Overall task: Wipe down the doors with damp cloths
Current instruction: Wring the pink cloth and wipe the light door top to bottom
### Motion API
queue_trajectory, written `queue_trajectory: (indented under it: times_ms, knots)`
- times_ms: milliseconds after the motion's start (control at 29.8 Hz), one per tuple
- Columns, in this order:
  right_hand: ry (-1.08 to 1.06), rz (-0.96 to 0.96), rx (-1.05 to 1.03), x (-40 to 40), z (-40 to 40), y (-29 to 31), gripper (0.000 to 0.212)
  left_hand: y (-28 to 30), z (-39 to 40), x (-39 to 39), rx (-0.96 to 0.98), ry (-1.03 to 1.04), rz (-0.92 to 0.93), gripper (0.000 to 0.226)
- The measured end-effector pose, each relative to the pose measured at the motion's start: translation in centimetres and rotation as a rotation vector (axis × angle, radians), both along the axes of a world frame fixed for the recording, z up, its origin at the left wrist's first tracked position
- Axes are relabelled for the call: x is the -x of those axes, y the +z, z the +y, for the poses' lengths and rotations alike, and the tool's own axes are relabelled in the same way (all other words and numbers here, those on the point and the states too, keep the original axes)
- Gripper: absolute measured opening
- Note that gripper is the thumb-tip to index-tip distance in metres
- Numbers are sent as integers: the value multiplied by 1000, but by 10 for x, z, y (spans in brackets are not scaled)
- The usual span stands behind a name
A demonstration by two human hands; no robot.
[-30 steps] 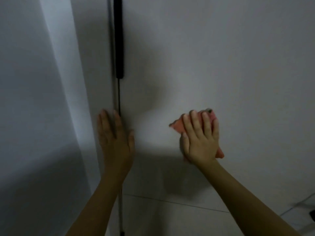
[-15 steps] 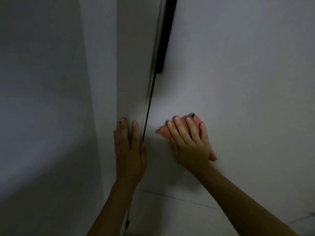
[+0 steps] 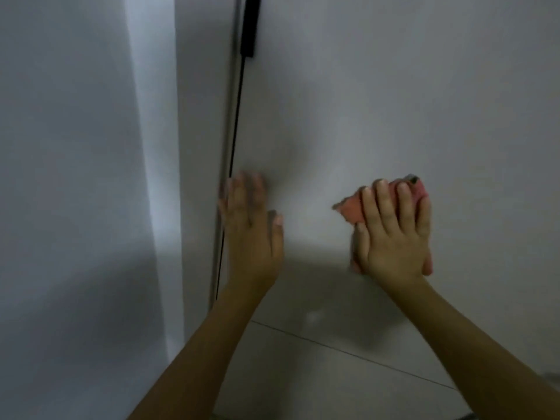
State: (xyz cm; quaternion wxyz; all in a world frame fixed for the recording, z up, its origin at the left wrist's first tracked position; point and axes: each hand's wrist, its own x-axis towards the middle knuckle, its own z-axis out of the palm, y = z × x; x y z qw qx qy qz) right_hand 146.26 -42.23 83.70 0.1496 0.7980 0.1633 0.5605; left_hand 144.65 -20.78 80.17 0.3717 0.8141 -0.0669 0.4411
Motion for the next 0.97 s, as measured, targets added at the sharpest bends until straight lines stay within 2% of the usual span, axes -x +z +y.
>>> queue_trajectory:
  times_ms: [67,134,202,269,369,470,504,605,672,705,773,840,873,974]
  knots:
    - [32,-17,-153,-4,31,-9,57,4,-12,-4,-58,-50,-58,57]
    - [81,-14,-51,-9,41,-20,57,7,-20,-13,-123,-63,-152,53]
    - [110,-8,120,-9,13,-19,54,8,-25,-21,-145,-63,-237,52]
    - [93,-33,123,-2,-25,-14,53,8,-29,-26,-200,-63,-309,52]
    - [-11,-122,-37,4,-55,-2,57,13,-35,-34,-308,-6,-375,53]
    - [-61,-207,-322,-1,-21,-4,59,21,-41,-35,-322,76,-386,56]
    - [-55,-210,-321,-4,-10,-9,59,21,-43,-34,-329,89,-364,59]
    - [-40,-117,21,-3,-30,-20,57,16,-42,-37,-352,135,-345,64]
    - [-90,-116,98,6,-70,-7,56,15,-44,-34,-375,147,-379,63]
    - [-112,-143,21,9,-85,1,56,12,-48,-32,-394,138,-407,61]
    - [-129,-236,-299,8,-89,8,58,5,-63,-29,-449,102,-456,58]
    - [-136,-322,-486,-4,-54,-5,57,-6,-78,-28,-480,92,-479,56]
    - [-122,-333,-454,-9,-34,-18,56,-10,-83,-28,-483,99,-483,56]
    - [-93,-246,-87,-14,-22,-50,54,-9,-83,-30,-503,137,-489,55]
